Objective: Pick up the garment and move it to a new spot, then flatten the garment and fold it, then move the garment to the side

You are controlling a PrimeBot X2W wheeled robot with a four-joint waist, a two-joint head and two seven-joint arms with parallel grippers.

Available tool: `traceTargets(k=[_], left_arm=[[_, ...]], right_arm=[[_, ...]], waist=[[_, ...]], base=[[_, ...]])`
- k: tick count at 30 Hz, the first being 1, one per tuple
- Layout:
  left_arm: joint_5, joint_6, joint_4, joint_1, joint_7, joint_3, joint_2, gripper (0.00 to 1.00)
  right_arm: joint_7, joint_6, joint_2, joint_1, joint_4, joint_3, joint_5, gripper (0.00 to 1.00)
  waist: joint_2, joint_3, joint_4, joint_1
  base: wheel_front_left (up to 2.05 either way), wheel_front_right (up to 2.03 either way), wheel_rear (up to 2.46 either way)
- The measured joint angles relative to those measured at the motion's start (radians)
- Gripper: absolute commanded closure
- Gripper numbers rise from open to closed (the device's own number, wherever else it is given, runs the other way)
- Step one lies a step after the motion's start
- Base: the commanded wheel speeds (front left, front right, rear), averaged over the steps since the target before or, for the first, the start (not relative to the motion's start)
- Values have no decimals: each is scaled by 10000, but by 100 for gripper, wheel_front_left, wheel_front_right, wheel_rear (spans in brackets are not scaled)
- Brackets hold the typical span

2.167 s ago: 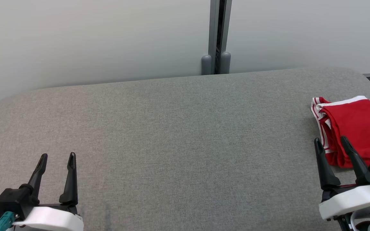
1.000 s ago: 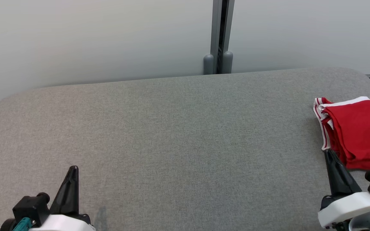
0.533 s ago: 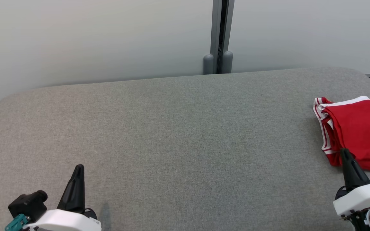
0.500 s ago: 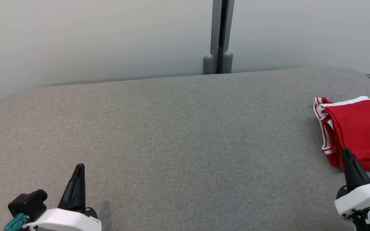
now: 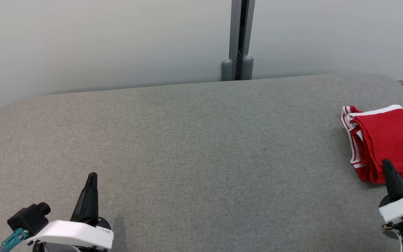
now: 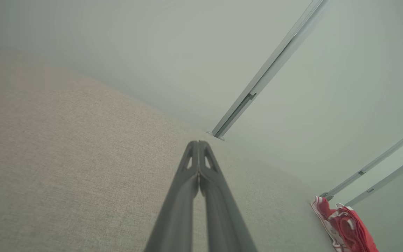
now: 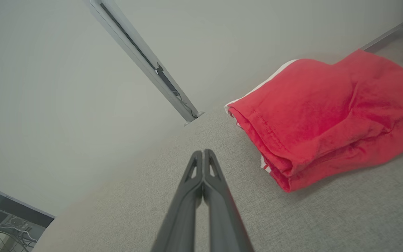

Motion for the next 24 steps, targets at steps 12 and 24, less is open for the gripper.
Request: traceTargets(k=[12, 24], left_arm=[[-1379, -393, 343, -280, -127, -4, -322, 100], [-2681, -756, 650, -616, -221, -4, -633, 100]], right_arm=[[650, 0, -17, -428, 493, -564, 1488, 100], [1252, 0, -58, -779, 959, -1057, 2922, 100]], waist=[[0, 7, -4, 0], [0, 15, -10, 0]], base=[[0, 0, 0], [0, 0, 0]])
